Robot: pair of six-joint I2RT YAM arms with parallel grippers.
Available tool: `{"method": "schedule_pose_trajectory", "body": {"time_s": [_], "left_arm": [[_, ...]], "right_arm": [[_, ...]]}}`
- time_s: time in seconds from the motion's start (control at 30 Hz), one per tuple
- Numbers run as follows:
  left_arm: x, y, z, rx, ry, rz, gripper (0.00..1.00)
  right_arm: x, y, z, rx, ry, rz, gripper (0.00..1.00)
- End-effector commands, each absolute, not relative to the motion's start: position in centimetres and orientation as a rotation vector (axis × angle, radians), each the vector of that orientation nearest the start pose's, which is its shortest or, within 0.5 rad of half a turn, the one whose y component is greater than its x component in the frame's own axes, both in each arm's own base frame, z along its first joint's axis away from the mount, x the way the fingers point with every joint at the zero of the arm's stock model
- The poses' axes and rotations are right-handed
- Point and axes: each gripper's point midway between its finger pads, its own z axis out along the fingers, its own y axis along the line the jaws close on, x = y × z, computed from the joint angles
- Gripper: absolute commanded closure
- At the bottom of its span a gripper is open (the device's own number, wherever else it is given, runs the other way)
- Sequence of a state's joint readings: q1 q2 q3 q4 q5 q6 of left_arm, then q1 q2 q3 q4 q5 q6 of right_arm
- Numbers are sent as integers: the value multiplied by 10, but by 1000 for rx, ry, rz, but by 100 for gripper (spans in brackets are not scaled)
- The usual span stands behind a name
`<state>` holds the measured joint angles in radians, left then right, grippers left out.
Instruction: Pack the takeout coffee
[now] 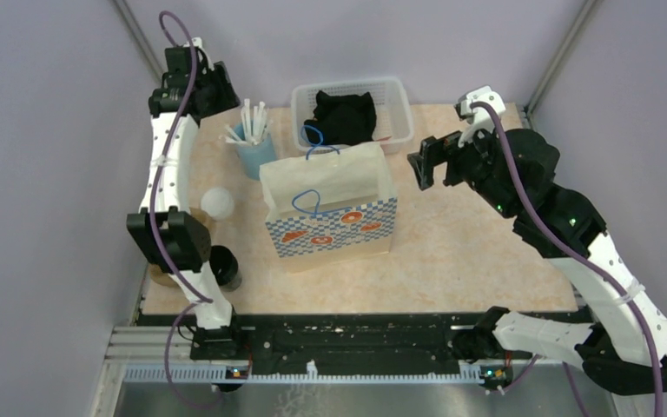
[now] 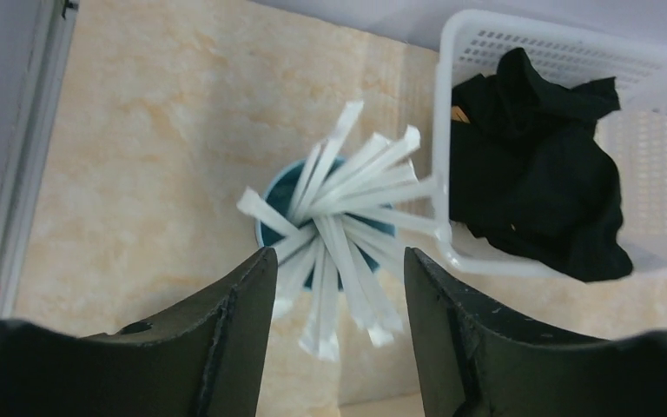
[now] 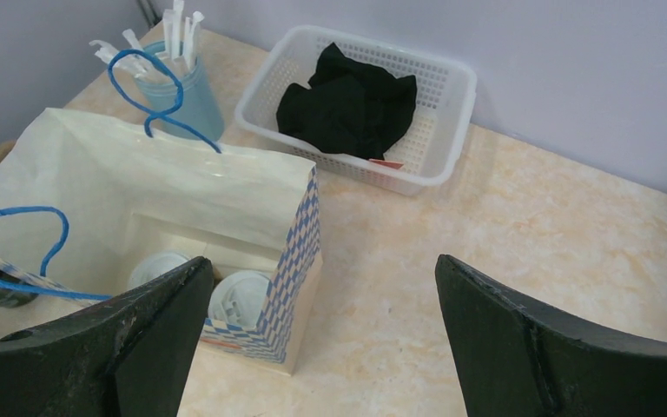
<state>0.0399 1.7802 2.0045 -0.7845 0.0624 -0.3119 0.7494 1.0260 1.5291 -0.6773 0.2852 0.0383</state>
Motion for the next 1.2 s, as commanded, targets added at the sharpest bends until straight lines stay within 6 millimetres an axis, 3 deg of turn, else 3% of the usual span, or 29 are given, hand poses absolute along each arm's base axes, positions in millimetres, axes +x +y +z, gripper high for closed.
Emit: {"method": "schedule_pose_trajectory", "body": {"time_s": [0.0,0.2,0.4,0.53,0.83,1.17], "left_arm": [[513,9,325,-188,2121,-151,41],[535,6,280,-174,2204,-282,41],[555,5,253,-139,2215,-306,55],[564,11,247,-119,2198,-266,62],[582,7,232,-91,2193,-325,65],[593,11,230,-77,2172,-302,74]], "right_arm": [[254,166,430,-427,1685,304,1],[257,168,433,-460,1680,280,1],[259,172,432,-470,1686,281,1],[260,175,432,-481,1691,286,1],[264,181,430,-496,1702,292,1],[266,181,430,-499,1708,281,1]]}}
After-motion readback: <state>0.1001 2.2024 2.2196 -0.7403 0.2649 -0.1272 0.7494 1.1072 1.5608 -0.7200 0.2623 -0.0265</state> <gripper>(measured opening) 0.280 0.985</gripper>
